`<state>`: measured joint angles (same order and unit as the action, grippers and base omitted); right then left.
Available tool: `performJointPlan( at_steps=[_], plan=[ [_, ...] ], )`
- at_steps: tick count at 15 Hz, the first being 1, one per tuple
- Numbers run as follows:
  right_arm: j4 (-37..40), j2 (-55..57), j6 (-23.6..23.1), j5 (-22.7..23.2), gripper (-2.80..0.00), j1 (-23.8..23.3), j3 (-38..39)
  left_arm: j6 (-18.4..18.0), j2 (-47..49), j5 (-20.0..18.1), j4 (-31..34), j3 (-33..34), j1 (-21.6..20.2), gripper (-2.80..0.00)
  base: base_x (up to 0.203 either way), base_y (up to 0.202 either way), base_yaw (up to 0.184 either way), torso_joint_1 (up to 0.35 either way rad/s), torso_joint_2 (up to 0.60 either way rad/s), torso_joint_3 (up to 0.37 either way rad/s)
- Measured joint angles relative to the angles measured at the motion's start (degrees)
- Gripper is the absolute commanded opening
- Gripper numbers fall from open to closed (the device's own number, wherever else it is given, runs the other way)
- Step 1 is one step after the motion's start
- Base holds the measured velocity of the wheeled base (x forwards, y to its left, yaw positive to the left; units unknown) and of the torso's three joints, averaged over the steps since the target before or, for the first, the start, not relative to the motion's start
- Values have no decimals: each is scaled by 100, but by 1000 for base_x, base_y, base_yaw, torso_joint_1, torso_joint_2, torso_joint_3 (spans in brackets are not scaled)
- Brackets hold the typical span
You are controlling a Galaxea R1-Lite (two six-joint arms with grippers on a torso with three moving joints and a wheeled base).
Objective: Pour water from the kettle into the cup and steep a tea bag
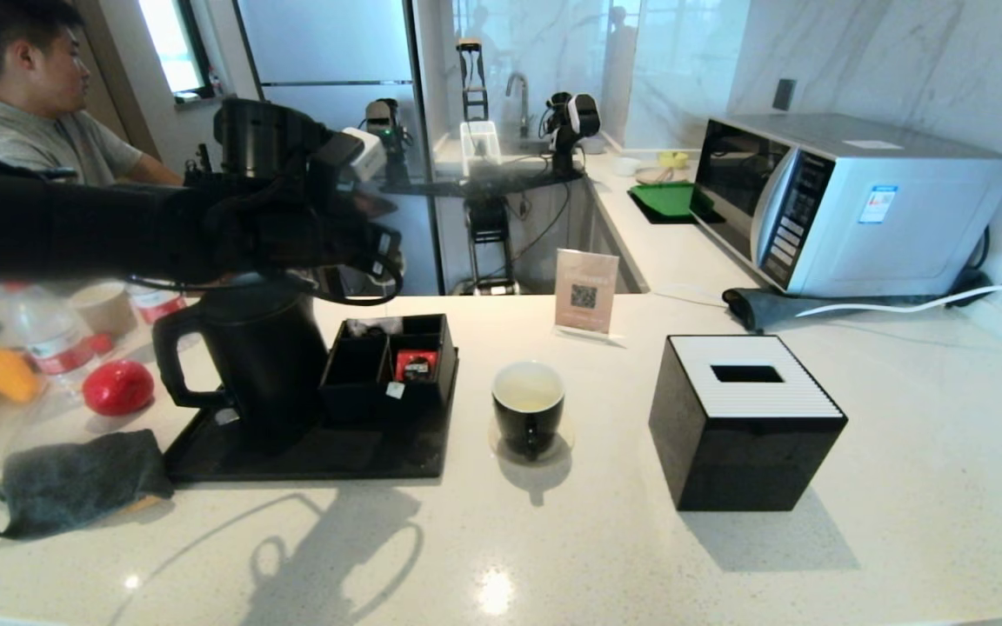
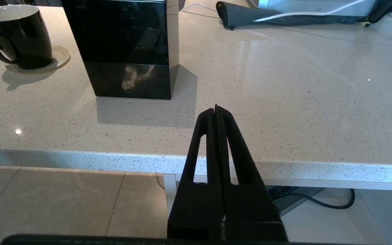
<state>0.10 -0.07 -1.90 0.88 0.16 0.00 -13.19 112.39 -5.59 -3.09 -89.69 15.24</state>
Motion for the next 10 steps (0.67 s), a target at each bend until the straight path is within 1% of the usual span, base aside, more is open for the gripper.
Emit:
performJointPlan(
  at_steps=[3,7,10],
  plan=[
    [0,0,0,0,-280,0,0,7,-261,-10,1,316,5,-280,0,0,0,0,0,0],
    [0,0,0,-2,-280,0,0,10,-503,1,-4,451,5,-280,0,0,0,0,0,0],
    [-2,0,0,1,-280,0,0,35,-685,-5,-4,683,58,-280,0,0,0,0,0,0]
  ],
)
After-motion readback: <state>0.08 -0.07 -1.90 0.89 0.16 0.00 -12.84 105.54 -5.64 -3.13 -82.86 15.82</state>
